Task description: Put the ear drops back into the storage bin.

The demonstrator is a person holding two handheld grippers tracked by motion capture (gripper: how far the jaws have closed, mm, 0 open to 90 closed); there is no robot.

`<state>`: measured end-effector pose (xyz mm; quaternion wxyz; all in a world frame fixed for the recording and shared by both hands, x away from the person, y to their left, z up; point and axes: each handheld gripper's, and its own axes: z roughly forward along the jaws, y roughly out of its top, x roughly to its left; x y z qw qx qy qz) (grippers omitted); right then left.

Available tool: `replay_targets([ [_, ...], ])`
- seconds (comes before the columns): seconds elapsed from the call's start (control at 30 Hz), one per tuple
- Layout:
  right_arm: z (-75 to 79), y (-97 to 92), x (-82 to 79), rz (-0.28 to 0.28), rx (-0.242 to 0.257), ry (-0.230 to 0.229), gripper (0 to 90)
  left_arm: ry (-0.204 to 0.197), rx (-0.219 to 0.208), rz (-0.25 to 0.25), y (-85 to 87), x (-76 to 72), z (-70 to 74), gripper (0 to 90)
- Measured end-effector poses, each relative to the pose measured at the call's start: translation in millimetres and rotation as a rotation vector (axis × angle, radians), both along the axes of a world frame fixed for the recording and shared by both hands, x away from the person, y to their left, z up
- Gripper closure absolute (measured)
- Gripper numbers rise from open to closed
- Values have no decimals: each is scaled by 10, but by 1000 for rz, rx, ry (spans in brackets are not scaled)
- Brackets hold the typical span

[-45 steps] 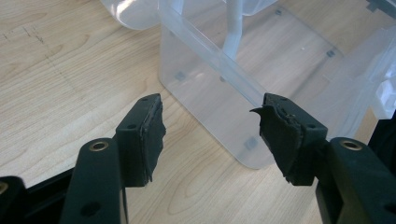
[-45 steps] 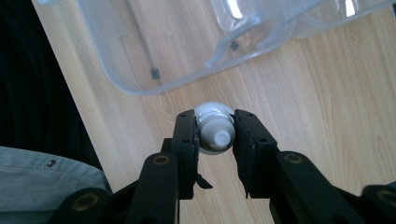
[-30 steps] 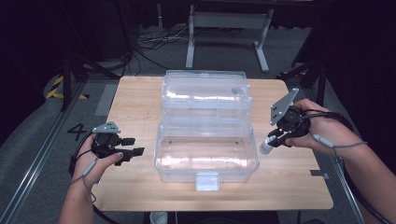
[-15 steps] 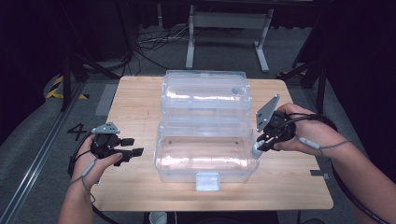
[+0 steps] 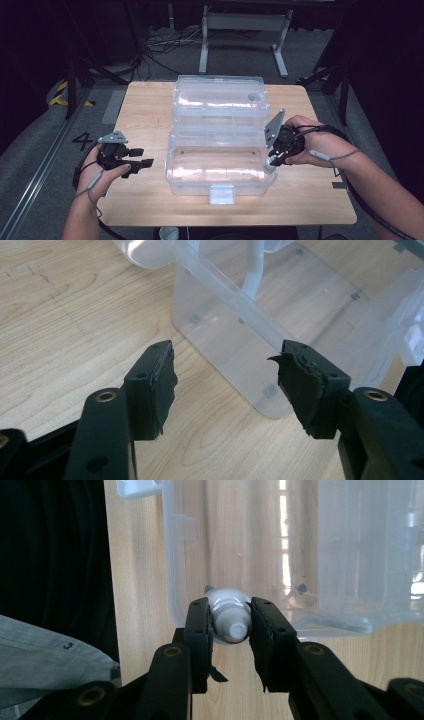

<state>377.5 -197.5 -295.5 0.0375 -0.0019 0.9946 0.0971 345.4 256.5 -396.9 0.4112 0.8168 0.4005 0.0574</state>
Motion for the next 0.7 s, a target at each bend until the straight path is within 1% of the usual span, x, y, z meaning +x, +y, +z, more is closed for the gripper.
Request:
replay_targets([
  [0.03, 0, 0, 0, 0, 0, 0, 711, 0, 0, 0, 0, 0, 0, 401],
  [0.13, -55, 25, 8, 1, -6, 20, 711, 0, 0, 0, 2, 1, -2, 400],
  [0.17, -71, 31, 15, 10, -3, 20, 711, 0, 0, 0, 2, 1, -2, 401],
  [0.2, -88, 40, 17, 13, -12, 21, 711, 0, 0, 0, 2, 1, -2, 400],
  [0.27, -122, 55, 22, 22, -14, 26, 711, 1, 0, 1, 1, 1, -4, 400],
  [0.3, -145, 65, 15, 14, -20, 34, 711, 1, 1, 0, 2, 2, -4, 401],
  [0.37, -180, 78, 24, 24, -32, 37, 711, 1, 2, 0, 1, 3, -5, 401],
  [0.4, -194, 84, 21, 17, -40, 44, 711, 1, 2, -1, 0, 4, -6, 401],
  [0.47, -216, 87, 20, 16, -39, 46, 711, 1, 2, -1, 0, 4, -6, 401],
  [0.5, -236, 93, 29, 25, -36, 45, 711, 3, 2, -1, -2, 3, -7, 401],
  [0.53, -256, 98, 35, 29, -45, 49, 711, 4, 2, -1, -2, 4, -8, 400],
  [0.6, -292, 105, 34, 20, -51, 55, 711, 5, 2, 0, -4, 4, -11, 400],
  [0.67, -334, 113, 42, 22, -56, 58, 711, 5, 4, -1, -6, 5, -11, 400],
  [0.7, -346, 119, 50, 28, -68, 56, 711, 5, 4, -2, -6, 6, -12, 400],
])
